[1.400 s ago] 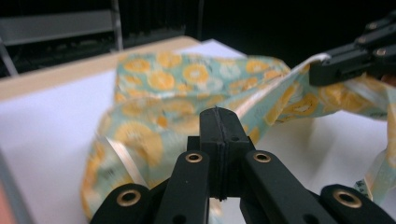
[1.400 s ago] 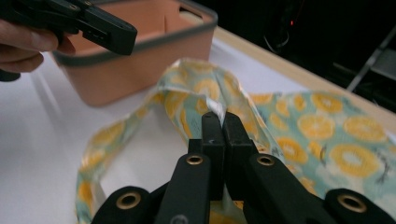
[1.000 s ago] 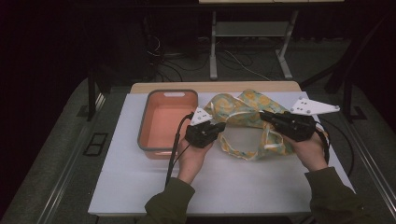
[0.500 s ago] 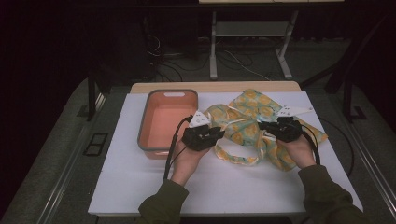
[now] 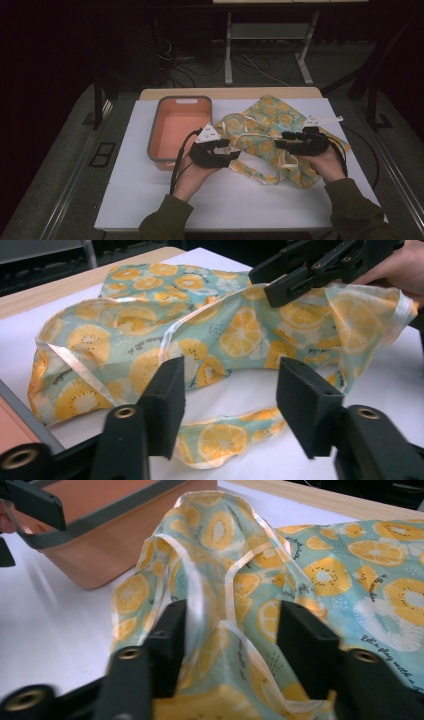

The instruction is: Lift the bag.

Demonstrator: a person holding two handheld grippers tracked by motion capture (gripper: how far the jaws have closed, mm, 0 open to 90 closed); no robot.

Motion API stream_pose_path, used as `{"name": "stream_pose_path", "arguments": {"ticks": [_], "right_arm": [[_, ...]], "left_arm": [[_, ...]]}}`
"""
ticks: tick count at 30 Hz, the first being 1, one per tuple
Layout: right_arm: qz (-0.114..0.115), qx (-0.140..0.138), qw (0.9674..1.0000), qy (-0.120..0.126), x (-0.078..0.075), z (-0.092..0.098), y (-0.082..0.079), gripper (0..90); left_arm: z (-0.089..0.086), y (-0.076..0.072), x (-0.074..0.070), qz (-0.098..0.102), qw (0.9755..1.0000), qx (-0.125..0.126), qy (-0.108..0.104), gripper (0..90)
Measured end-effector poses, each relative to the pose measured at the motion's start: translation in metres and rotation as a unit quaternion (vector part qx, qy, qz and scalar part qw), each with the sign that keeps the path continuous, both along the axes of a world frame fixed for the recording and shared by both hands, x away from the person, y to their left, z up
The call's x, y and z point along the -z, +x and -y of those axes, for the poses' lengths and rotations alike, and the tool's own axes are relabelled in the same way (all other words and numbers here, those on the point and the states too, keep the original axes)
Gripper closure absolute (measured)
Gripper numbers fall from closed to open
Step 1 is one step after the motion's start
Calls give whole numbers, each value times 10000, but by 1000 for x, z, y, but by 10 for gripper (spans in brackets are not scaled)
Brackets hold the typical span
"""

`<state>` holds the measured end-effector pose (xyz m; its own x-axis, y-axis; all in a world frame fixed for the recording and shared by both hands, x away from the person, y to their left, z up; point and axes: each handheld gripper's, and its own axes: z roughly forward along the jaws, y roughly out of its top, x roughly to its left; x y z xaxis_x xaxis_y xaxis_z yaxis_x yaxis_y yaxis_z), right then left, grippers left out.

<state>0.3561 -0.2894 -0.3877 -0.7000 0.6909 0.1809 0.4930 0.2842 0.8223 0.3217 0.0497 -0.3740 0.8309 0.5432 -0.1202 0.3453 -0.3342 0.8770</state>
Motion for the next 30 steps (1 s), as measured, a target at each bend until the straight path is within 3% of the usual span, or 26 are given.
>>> {"name": "stream_pose_path", "arguments": {"ticks": [10, 16, 23, 30], "right_arm": [[151, -188, 9986, 468, -13, 7, -17, 199], [305, -203, 9973, 639, -17, 18, -30, 183], [456, -191, 9976, 478, -7, 33, -49, 172], [507, -146, 9983, 242, 15, 33, -65, 152]], "left_arm": [[-19, -8, -10, 100, 9997, 89, -183, 266], [-41, -19, -15, 202, 9995, 30, -249, 198], [-69, -35, -10, 201, 9996, -10, -184, 150], [-92, -50, 1, 276, 9996, -71, -74, 133]]}}
